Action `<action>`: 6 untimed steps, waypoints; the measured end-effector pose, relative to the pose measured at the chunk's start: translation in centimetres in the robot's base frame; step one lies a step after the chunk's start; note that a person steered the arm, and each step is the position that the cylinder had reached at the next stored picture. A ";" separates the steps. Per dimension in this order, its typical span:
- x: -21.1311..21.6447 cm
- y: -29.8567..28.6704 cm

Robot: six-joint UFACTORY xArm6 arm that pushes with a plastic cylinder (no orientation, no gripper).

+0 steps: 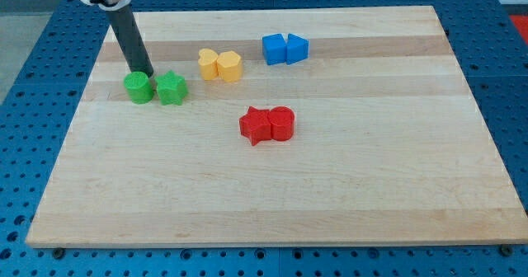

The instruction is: Separate yellow heart from yellow hexagon

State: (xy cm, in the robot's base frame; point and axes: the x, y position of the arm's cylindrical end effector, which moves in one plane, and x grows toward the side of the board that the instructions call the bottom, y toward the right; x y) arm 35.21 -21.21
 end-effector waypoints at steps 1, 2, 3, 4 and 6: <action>-0.1 0.0; -3.2 0.2; -5.6 2.0; -6.9 5.3; -6.5 10.1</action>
